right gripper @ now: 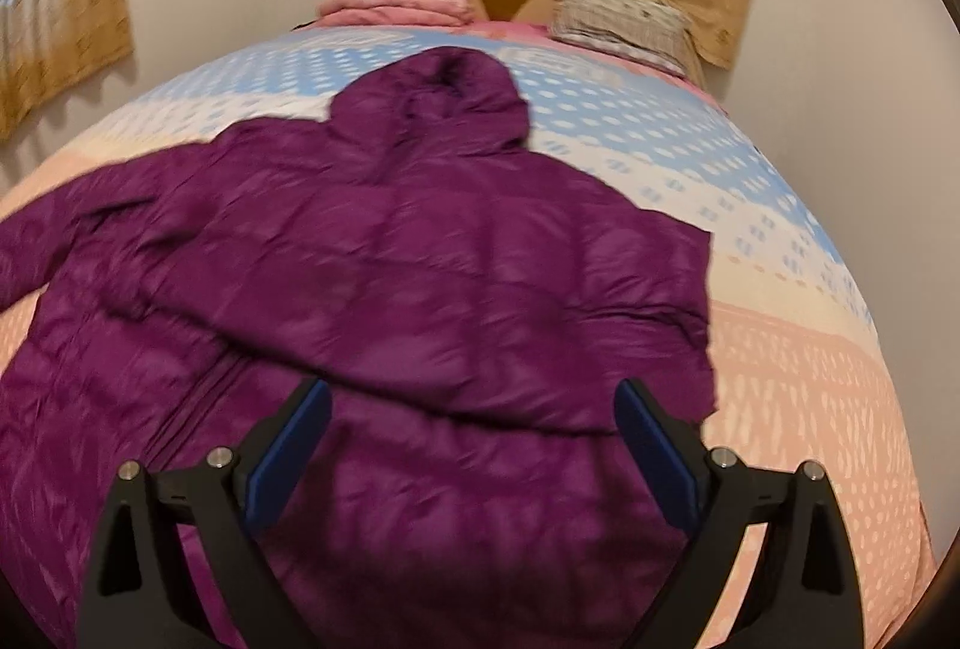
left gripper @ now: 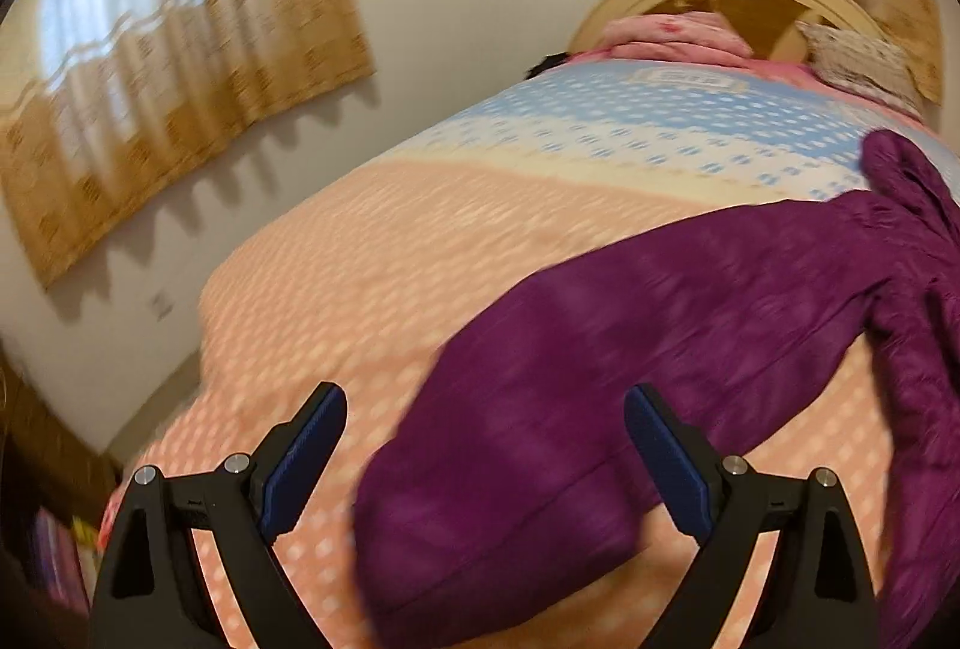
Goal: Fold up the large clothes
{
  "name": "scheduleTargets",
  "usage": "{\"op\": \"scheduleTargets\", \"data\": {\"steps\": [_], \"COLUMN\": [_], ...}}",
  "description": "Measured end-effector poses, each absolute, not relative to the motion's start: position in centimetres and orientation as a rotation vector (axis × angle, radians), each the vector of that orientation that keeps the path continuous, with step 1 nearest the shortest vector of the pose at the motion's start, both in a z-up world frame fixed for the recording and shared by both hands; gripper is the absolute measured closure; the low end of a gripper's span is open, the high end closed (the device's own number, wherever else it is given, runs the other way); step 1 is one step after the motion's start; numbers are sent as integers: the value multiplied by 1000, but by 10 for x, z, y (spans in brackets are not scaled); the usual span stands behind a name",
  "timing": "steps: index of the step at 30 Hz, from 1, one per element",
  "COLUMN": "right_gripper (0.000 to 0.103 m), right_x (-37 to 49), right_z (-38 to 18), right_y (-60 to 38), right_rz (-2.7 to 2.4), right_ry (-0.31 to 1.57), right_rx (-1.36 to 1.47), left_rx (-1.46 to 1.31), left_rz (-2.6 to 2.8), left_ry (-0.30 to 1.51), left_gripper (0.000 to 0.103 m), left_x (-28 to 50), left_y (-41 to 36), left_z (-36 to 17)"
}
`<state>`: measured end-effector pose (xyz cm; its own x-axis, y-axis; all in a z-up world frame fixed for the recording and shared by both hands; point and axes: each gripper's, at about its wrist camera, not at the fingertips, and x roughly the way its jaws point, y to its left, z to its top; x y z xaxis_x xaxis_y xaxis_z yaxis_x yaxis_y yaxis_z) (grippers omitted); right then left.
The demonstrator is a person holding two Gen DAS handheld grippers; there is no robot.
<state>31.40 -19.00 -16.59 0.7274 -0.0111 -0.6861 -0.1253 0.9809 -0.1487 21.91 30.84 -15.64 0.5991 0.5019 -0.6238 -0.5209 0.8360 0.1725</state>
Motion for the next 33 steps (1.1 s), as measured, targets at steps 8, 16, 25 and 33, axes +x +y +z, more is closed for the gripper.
{"op": "scheduleTargets", "data": {"steps": [8,16,25,33], "right_gripper": [6,6,6,6], "right_x": [304,300,300,306], "right_z": [-181,-183,-174,-168], "right_y": [-178,-190,-220,-248], "right_rz": [76,49,-13,-115], "right_ry": [757,750,713,710], "right_rx": [-216,-163,-122,-81], "left_rx": [-134,-208,3,82], "left_rz": [646,516,669,476], "left_ry": [778,869,685,522], "left_gripper": [9,64,95,96], "left_x": [168,189,189,241], "left_y": [344,328,325,241], "left_z": [-183,-212,-139,-70]}}
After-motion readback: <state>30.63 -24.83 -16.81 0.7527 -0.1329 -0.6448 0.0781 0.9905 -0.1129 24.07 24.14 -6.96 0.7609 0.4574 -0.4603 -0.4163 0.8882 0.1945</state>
